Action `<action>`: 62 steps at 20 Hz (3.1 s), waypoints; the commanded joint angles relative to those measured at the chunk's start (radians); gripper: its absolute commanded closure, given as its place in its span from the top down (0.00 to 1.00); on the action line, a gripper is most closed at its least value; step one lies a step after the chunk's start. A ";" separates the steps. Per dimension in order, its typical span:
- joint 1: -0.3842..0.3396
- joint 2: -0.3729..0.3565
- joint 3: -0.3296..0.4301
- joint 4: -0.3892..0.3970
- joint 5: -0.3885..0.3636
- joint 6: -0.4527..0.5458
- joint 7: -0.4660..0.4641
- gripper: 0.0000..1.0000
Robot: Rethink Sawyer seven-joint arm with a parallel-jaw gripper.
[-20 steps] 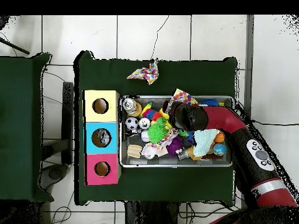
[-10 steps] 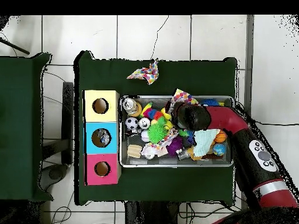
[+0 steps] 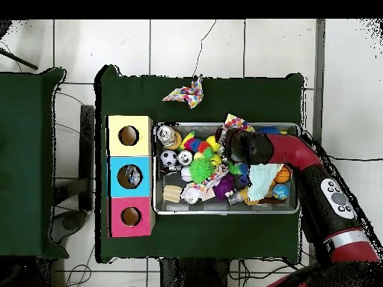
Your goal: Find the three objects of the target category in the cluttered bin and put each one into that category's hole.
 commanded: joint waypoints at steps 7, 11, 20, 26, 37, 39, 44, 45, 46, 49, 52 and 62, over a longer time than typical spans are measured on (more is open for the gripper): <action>-0.013 0.088 -0.010 -0.164 -0.045 0.164 -0.428 0.00; -0.009 0.086 -0.015 -0.160 -0.045 0.160 -0.429 0.00; -0.011 0.060 -0.014 -0.172 -0.022 0.235 -0.469 0.00; -0.017 0.055 -0.008 -0.208 -0.029 0.289 -0.522 0.00; -0.028 0.050 0.006 -0.227 -0.023 0.317 -0.586 0.00; -0.029 0.051 0.005 -0.228 -0.020 0.317 -0.594 0.00; -0.035 0.054 -0.001 -0.240 -0.012 0.326 -0.619 0.00; -0.035 0.051 0.000 -0.245 -0.010 0.337 -0.632 0.00; -0.034 0.054 0.002 -0.263 -0.010 0.360 -0.657 0.00; -0.036 0.054 -0.002 -0.305 -0.008 0.414 -0.699 0.00; -0.051 0.066 -0.011 -0.322 0.004 0.418 -0.671 0.00; -0.058 0.065 -0.021 -0.363 -0.007 0.470 -0.710 0.00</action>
